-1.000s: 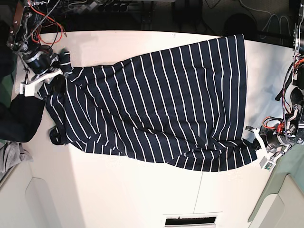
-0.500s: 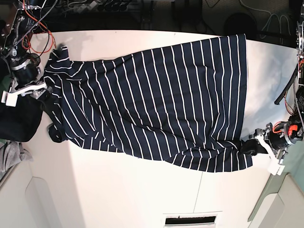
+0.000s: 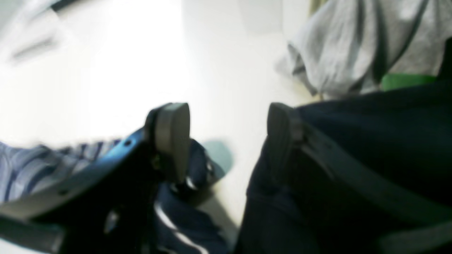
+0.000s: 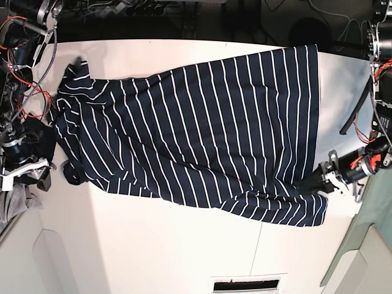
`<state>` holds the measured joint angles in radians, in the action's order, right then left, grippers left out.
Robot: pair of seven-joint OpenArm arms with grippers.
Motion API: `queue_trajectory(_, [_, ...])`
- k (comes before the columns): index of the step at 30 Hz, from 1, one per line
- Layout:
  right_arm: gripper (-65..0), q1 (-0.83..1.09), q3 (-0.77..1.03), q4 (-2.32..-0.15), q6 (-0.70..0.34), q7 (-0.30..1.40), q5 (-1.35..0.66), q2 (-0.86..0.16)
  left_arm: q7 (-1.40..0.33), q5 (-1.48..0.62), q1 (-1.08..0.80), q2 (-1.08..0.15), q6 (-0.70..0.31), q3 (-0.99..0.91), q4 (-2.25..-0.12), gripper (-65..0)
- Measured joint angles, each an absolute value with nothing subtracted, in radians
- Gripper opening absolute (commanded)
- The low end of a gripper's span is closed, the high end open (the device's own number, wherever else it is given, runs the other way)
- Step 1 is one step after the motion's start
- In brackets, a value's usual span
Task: Layout the t-shirt on the table in an organized manner, then fold the t-shirt properly
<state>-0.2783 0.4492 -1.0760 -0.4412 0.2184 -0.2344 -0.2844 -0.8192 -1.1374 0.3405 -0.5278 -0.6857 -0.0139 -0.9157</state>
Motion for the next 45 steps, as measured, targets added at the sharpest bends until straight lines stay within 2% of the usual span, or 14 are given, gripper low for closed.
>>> queue_trajectory(7, [-31.5, -0.324, 0.239, -0.871, -0.445, 0.077, -0.060, -0.366, -0.850, -1.134, 0.282, -0.405, -0.686, -0.012, -0.968, -45.6])
queue_trajectory(9, [-38.2, -0.323, 0.196, -0.846, -0.445, 0.062, -0.028, -0.374, -0.846, -1.112, 0.269, -0.385, -0.686, -0.013, -0.989, -45.6])
queue_trajectory(12, [-52.6, -0.324, 0.128, -0.827, -0.440, 0.039, 0.014, -0.374, -0.845, -1.110, 0.242, -0.357, -0.686, -0.013, -0.997, -45.6])
queue_trajectory(14, [-55.3, -0.324, 0.081, -0.823, -0.410, 0.028, 0.016, -0.373, -0.846, -1.109, 0.218, -0.343, -0.686, -0.012, -0.997, -45.6])
queue_trajectory(17, [-55.6, -0.328, 0.010, -0.822, -0.398, 0.019, 0.065, -0.374, -0.846, -1.108, 0.181, -0.338, -0.686, -0.013, -0.997, -45.6])
queue_trajectory(20, [-65.0, -0.352, -0.057, -0.822, -0.392, 0.018, 0.132, -0.372, -0.844, -1.102, 0.146, -0.338, -0.686, -0.013, -0.997, -45.6])
queue_trajectory(25, [-65.0, -0.397, -0.082, -0.822, -0.348, 0.019, 0.135, -0.364, -0.769, -0.986, 0.092, -0.338, -0.691, -0.013, -0.997, -45.6])
queue_trajectory(29, [-65.0, -0.447, -0.082, -0.820, -0.215, 0.023, 0.141, -0.371, -0.721, -0.948, 0.067, -0.355, -0.697, -0.014, -1.002, -45.6])
queue_trajectory(32, [-65.0, -0.514, -0.082, -0.820, -0.188, 0.023, 0.189, -0.385, -0.721, -0.952, 0.059, -0.381, -0.702, -0.013, -1.002, -45.6])
queue_trajectory(37, [-65.0, -0.644, -0.082, -0.820, -0.160, 0.027, 0.157, -0.427, -0.725, -0.946, 0.059, -0.427, -0.704, -0.014, -1.003, -45.6])
queue_trajectory(41, [-30.0, -0.712, -0.081, -0.820, -0.142, 0.064, 0.006, -0.442, -0.725, -0.945, 0.059, -0.437, -0.704, -0.014, -1.003, -45.6])
queue_trajectory(42, [-23.5, -0.715, -0.081, -0.820, -0.141, 0.072, -0.020, -0.441, -0.725, -0.945, 0.059, -0.438, -0.704, -0.014, -1.003, -45.6])
queue_trajectory(43, [-20.0, -0.714, -0.081, -0.820, -0.141, 0.076, -0.046, -0.440, -0.725, -0.945, 0.059, -0.438, -0.704, -0.014, -1.003, -45.6])
queue_trajectory(45, [-20.3, -0.695, -0.081, -0.821, -0.141, 0.139, -0.080, -0.435, -0.725, -0.945, 0.059, -0.438, -0.704, -0.014, -1.003, -45.6])
